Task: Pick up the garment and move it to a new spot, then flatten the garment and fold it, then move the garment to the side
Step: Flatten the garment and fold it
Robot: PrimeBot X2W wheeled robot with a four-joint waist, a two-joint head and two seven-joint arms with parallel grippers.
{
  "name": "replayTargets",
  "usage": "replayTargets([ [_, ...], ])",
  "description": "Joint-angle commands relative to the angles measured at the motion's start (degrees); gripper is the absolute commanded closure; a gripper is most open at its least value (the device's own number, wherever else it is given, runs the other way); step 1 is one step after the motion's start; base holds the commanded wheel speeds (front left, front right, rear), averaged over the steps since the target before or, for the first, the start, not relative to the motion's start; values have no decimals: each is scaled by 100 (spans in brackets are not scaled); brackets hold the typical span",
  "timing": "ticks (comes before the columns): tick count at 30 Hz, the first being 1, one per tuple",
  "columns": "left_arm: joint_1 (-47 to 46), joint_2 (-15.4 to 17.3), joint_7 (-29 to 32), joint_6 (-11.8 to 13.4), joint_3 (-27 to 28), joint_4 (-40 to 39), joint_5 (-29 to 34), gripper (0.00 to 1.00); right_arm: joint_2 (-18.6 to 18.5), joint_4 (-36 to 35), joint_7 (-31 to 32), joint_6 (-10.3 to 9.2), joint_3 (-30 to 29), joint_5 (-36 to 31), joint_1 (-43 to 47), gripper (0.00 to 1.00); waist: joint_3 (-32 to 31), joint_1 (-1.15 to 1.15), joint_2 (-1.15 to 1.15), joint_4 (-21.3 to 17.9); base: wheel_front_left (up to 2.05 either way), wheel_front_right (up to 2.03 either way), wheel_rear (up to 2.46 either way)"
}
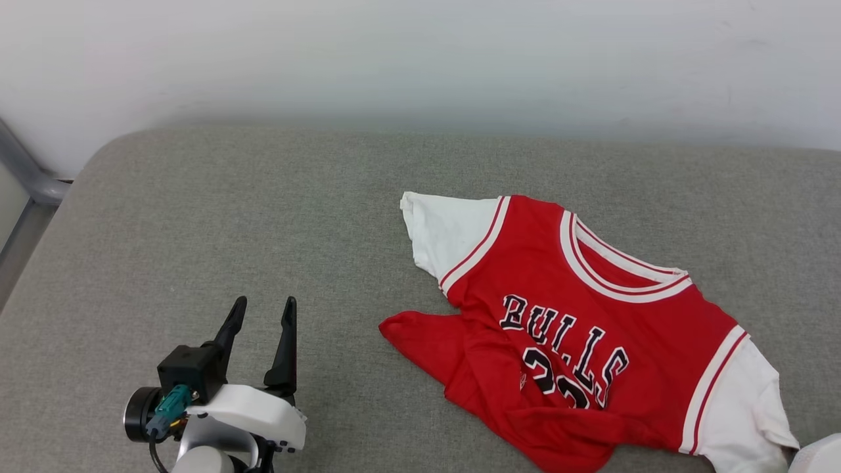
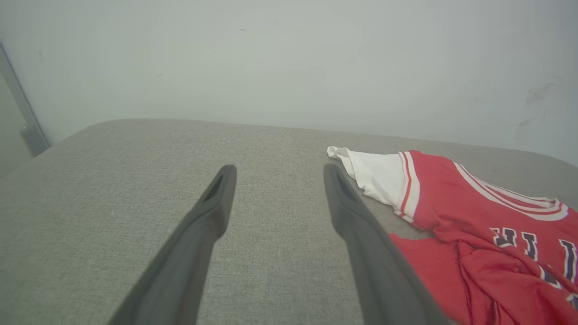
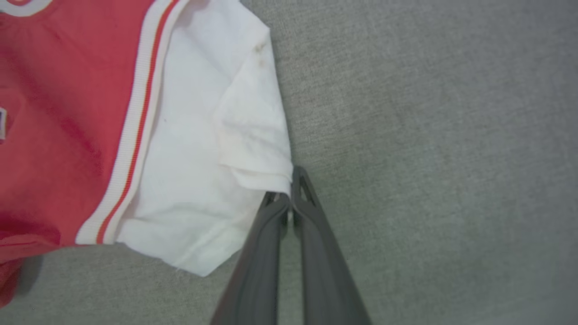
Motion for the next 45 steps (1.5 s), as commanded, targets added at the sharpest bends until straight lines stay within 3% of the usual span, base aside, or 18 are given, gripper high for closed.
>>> replayTargets([
  [1,60,32,-14,38,15,24,-36,0,40,-38,-235,-2,49,-13,40,0,-32,1,0,-9,0,0,0],
  [10,231,73,50,84,-12,87,-92,0,82,-177,-2048,-2,335,-137,-74,0,-322,1,0,35,0,0,0],
  [19,403,162,136,183,25,-15,-131,0,81,-613,-3230,-3,1321,-257,206,0,-559,1,0,-2,0,0,0],
  [26,512,233,226,245,17,-118,-142,0,79,-1169,-3553,-3,1796,-114,497,0,-662,1,0,-89,0,0,0],
  [34,535,347,379,270,40,-251,-189,0,79,-1721,-3492,-2,1965,8,768,0,-661,1,0,-243,0,0,0],
  [45,-840,544,1690,-352,-424,-10,-606,0,80,-2043,-3291,-2,2142,-15,505,0,-148,1,0,-627,0,0,0],
])
